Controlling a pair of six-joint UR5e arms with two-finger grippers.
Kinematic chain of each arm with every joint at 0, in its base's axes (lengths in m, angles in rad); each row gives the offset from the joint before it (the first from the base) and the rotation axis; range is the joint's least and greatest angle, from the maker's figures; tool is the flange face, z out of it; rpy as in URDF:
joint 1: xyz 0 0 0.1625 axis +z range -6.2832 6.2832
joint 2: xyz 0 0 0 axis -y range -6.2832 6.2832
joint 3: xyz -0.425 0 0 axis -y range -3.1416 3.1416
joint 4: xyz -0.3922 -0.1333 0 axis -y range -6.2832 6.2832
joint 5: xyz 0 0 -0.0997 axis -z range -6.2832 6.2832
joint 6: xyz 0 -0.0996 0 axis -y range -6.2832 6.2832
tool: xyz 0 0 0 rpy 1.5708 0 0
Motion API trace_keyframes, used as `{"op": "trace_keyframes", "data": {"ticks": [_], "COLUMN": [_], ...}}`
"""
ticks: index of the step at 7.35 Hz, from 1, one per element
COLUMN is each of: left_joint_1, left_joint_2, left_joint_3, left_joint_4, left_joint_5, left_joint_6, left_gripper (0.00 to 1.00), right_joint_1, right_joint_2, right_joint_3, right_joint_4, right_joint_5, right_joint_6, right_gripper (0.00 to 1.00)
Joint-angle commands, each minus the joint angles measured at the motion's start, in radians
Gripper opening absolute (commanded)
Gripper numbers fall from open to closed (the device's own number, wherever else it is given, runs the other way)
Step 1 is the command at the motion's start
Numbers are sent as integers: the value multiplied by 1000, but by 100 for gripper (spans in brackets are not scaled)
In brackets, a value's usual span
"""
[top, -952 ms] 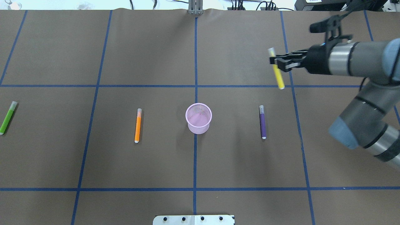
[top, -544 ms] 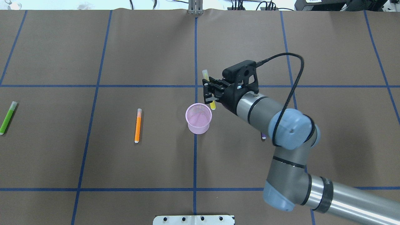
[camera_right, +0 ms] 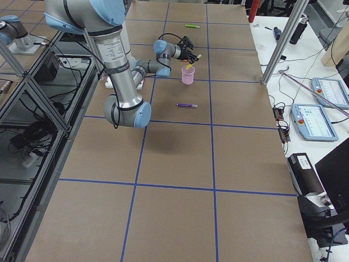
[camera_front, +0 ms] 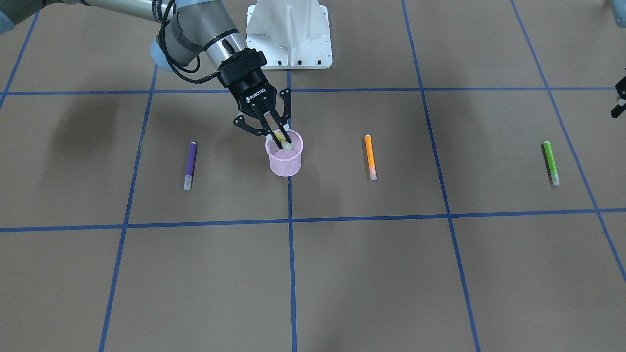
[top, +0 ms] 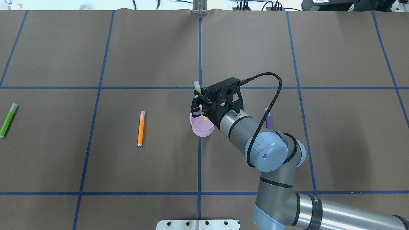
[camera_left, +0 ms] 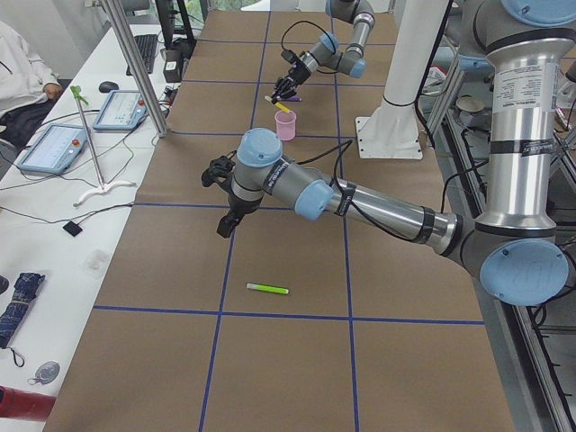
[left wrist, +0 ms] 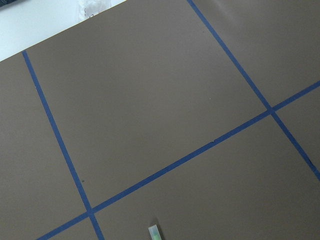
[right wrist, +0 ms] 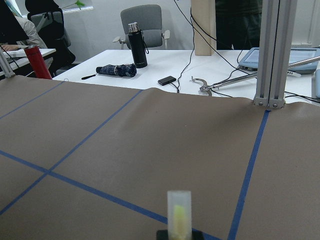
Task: Collect pens into pen holder
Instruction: 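Lower the yellow highlighter into the pink cup and open the right gripper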
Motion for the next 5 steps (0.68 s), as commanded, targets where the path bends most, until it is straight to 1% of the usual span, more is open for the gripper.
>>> {"op": "trace_keyframes", "data": {"ticks": [1,2,4,5], "left_joint_1": [0,0,0,0], "left_joint_2": [-2,-2,-2,0], "left_joint_3": [-1,-1,-1,-1], "left_joint_4": [0,0,0,0], "left_joint_5": [0,2,2,2], "left_joint_6": [0,0,0,-2], "left_gripper": [100,100,100,100], "right_joint_1": [-25,-33,-31,-19], "right_joint_2": [17,17,20,20], "right_joint_3": [-30,-30,-9,17], "right_joint_4": [2,5,4,-46], "right_joint_5": [-67,-77,-69,-66], "right_joint_6": [11,31,40,40], "right_gripper": [88,98,99,98]}}
